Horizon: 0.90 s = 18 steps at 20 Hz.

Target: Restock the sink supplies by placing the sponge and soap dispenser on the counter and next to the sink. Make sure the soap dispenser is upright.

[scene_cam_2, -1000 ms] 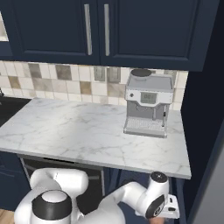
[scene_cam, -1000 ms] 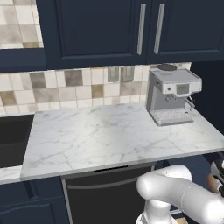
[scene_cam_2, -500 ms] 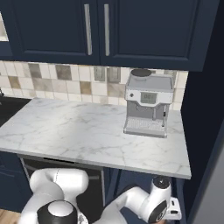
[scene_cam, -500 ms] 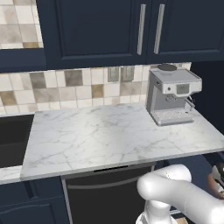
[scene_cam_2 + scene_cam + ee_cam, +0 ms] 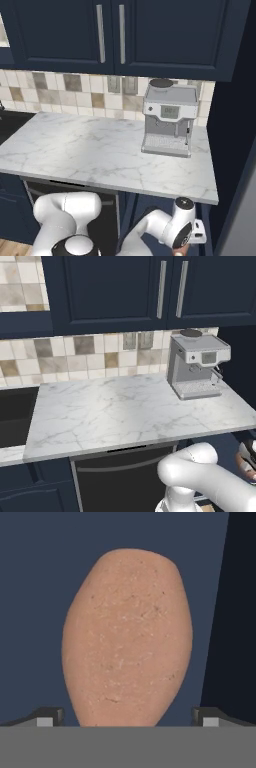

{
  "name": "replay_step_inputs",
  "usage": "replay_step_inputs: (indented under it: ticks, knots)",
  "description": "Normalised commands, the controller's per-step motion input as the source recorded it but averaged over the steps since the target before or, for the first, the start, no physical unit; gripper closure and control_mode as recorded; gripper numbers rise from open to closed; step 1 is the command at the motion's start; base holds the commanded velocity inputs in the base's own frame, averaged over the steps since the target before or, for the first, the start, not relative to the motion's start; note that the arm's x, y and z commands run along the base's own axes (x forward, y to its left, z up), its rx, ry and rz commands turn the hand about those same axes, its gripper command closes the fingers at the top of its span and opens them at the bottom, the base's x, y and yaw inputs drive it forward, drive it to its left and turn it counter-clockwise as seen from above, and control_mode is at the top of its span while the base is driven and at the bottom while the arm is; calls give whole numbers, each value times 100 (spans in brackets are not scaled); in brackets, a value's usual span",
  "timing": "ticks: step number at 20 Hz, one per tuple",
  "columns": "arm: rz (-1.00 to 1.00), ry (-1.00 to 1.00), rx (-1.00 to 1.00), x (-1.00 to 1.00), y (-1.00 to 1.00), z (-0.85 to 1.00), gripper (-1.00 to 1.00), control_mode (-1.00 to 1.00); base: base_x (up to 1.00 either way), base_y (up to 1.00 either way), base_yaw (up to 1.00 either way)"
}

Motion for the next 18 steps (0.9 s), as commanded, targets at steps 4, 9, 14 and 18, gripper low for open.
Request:
replay_step_inputs:
  ticks: [4,9,14,18]
  knots:
    - [0,-5,0,-5,1,-26,-100,-100,0,0,0]
    - [0,-2,4,-19,5,-20,-100,-100,0,0,0]
    - [0,0,9,-25,3,-19,-100,-100,0,0,0]
    - [-2,-4,10,-49,0,1,-100,-100,0,0,0]
